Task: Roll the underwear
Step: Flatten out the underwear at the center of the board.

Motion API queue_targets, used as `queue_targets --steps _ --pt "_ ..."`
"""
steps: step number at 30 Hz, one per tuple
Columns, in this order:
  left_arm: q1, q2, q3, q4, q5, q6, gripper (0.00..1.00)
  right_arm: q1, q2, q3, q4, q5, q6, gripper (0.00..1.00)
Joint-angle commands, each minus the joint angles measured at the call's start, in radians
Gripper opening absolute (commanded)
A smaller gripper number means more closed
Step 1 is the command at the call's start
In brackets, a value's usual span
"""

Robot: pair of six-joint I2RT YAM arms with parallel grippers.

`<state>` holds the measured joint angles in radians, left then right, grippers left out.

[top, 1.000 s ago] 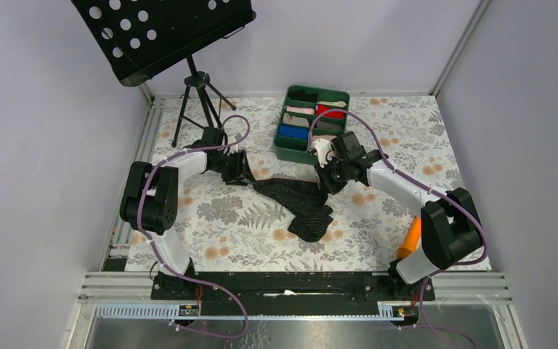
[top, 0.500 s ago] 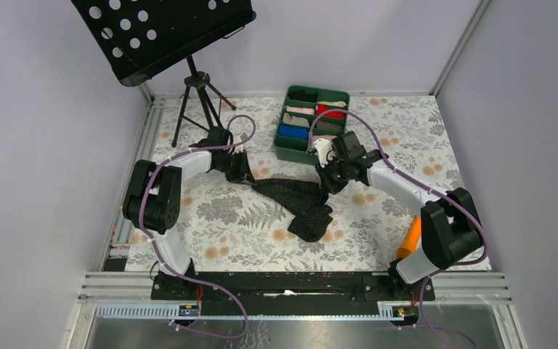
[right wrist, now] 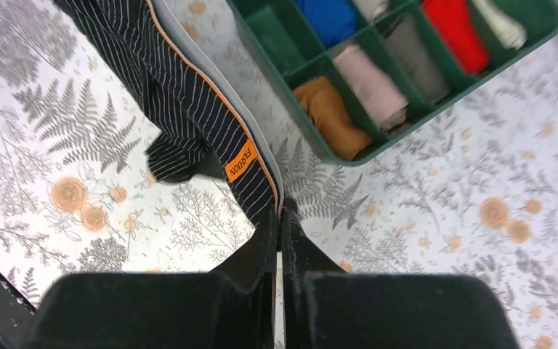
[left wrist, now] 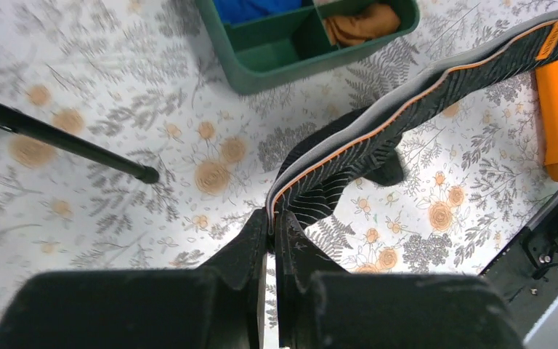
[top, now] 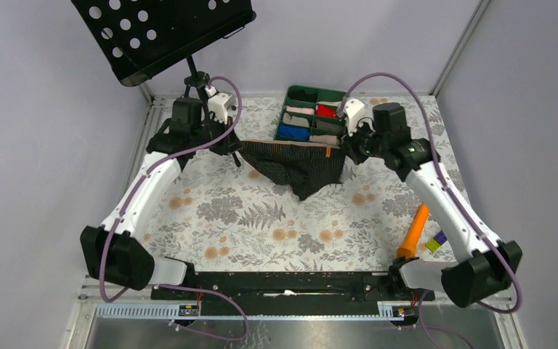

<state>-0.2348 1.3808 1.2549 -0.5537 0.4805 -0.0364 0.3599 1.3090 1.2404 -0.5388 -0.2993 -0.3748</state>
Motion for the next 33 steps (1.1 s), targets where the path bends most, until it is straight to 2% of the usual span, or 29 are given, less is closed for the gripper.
queue_targets --steps 1,11,18,21,24,29,33 --pt "-0.01 -0.075 0.05 -0.08 -0.028 0.109 0.0 0.002 -0.088 0.077 -0.066 -0.01 0.002 0.0" --pt "-0.107 -0.265 0.064 -0.207 -0.056 0.15 0.0 0.004 -0.203 0.148 -0.242 -0.096 0.032 0.0" --pt "-0.16 -0.336 0.14 -0.413 -0.021 0.138 0.0 0.004 -0.27 0.179 -0.456 -0.442 0.065 0.0" --pt "-0.181 -0.347 0.174 -0.494 0.013 0.125 0.0 0.004 -0.285 0.195 -0.491 -0.523 0.12 0.0" --pt "-0.185 -0.349 0.17 -0.539 -0.029 0.074 0.02 0.002 -0.278 0.213 -0.537 -0.583 0.147 0.0" --pt "-0.216 -0.336 0.06 -0.475 -0.041 -0.011 0.0 0.001 -0.282 0.12 -0.508 -0.611 0.237 0.0" --pt "-0.227 -0.279 -0.025 -0.327 -0.17 -0.067 0.0 -0.02 -0.293 -0.007 -0.416 -0.471 0.285 0.0"
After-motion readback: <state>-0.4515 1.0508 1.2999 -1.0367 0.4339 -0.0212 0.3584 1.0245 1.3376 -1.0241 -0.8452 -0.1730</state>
